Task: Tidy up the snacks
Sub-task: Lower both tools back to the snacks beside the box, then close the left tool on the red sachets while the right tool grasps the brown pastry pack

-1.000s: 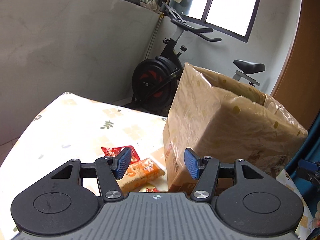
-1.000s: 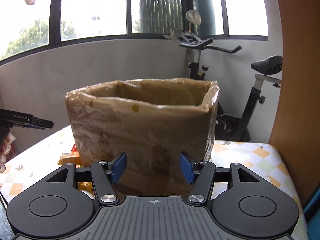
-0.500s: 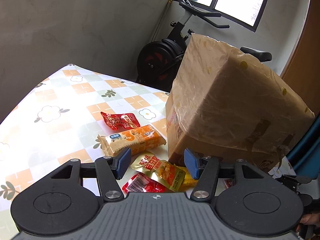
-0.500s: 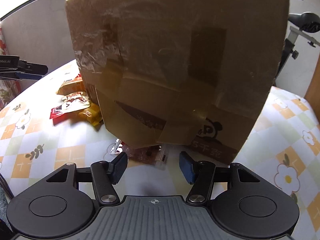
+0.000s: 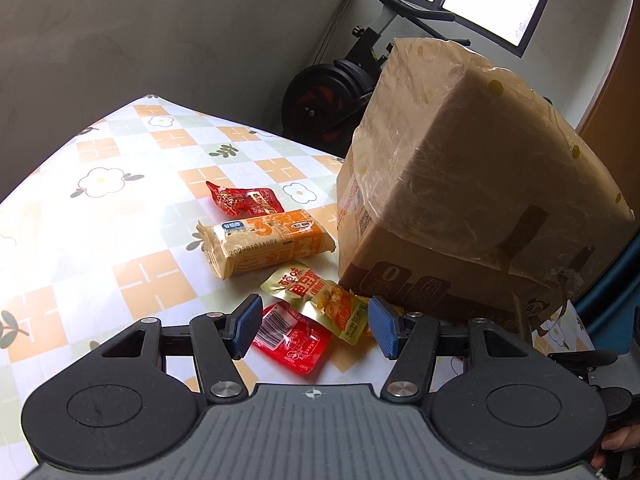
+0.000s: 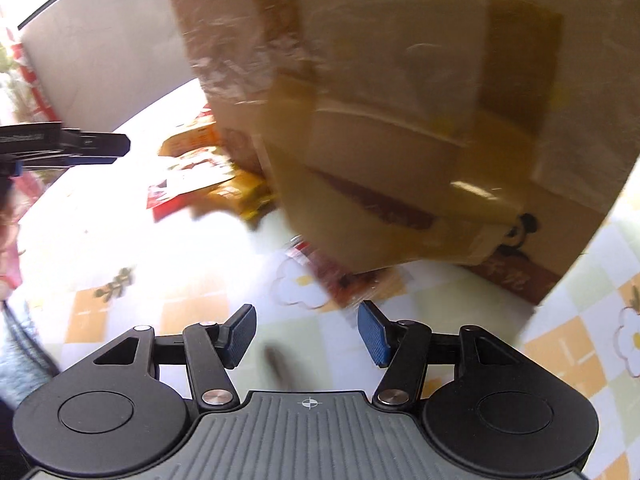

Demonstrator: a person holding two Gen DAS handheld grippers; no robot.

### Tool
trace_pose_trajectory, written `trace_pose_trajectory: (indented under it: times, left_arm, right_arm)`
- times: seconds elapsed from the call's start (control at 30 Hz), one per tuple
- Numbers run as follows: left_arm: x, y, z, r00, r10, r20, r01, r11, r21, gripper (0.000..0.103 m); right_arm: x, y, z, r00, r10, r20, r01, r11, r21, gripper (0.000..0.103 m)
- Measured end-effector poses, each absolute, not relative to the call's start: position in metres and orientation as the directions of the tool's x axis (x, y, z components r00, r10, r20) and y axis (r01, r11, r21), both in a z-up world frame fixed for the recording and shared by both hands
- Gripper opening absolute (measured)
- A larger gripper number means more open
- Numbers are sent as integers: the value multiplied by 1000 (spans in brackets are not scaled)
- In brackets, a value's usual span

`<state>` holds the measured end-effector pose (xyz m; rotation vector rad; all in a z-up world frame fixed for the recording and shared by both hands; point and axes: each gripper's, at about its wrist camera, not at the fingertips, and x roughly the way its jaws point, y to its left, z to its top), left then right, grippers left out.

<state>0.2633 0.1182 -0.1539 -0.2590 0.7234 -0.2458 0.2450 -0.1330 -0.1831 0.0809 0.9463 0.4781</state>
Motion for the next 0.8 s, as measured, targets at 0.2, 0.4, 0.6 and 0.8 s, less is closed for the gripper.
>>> trace_pose_trajectory:
  times: [0.2,0.4,0.6,0.8]
  left_arm:
    - [261,119,-155,722,-307,-620,127,940,-318,61]
    - [258,118,-155,717,-305,-627,127,941,-313,60]
    - [257,118,-160,706,-307,-639,126,941,-314,59]
    - [259,106,-162,699,-342,-628,182,935,-305,50]
  right_arm:
    - [253,-118,-172,604,344,-719,-405,910,94,53]
    - [272,-113,-192,638,266,-723,-399,917,-16,55]
    - [265,-127,-195,635,303,-711,-365,928,69,41]
    - [241,-139,-195,655,314,-688,-328,938,115,40]
